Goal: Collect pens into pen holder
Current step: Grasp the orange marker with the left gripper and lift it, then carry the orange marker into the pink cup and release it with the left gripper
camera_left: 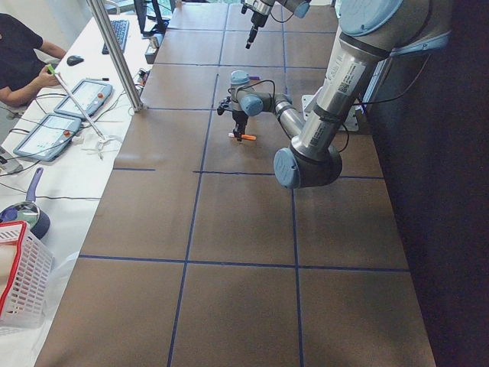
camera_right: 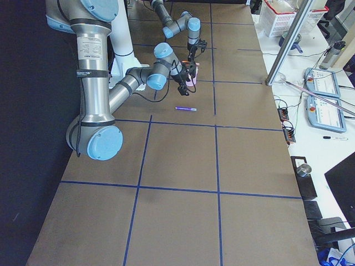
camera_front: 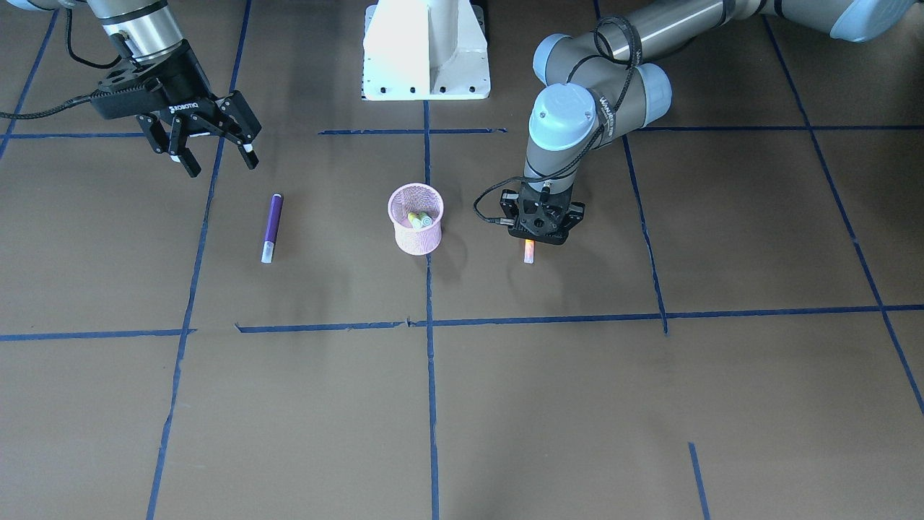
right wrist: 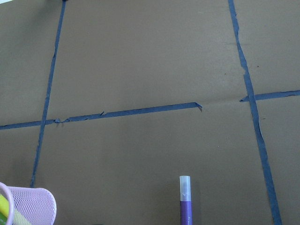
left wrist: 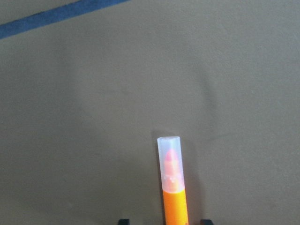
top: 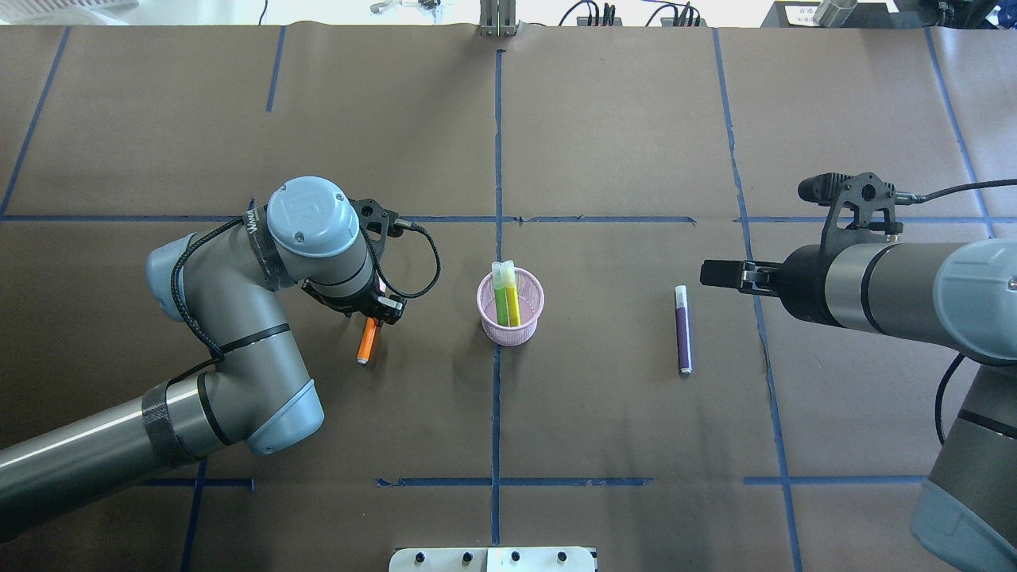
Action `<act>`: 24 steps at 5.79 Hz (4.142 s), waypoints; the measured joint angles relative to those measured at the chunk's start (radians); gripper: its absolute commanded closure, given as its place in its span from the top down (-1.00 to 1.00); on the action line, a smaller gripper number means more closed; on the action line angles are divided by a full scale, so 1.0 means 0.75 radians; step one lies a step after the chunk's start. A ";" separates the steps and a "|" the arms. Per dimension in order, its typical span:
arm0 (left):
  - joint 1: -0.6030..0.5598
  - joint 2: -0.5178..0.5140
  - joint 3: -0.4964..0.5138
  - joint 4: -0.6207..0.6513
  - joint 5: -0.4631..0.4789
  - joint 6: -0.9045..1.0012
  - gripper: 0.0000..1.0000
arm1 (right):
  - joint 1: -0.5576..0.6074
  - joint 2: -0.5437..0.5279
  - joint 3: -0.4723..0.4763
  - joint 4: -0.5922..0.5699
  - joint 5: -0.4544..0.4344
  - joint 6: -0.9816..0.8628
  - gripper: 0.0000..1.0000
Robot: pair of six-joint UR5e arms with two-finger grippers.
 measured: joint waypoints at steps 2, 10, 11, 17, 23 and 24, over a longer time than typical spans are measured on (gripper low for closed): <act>0.004 -0.001 0.001 0.000 0.001 -0.003 -0.84 | -0.001 0.000 0.000 0.000 -0.002 0.000 1.00; 0.080 -0.115 -0.246 -0.232 0.408 -0.413 -1.00 | 0.019 -0.023 -0.001 0.000 0.043 -0.019 1.00; 0.193 -0.114 -0.237 -0.427 0.669 -0.480 -1.00 | 0.047 -0.022 -0.007 0.000 0.105 -0.046 1.00; 0.372 -0.099 -0.113 -0.660 1.129 -0.509 0.47 | 0.071 -0.023 -0.027 0.000 0.152 -0.070 1.00; 0.288 -0.071 -0.125 -0.629 1.005 -0.106 0.91 | 0.073 0.089 -0.254 -0.032 0.318 -0.188 0.99; 0.203 -0.026 -0.126 -0.563 0.870 -0.017 0.87 | 0.072 0.165 -0.325 -0.104 0.373 -0.201 0.99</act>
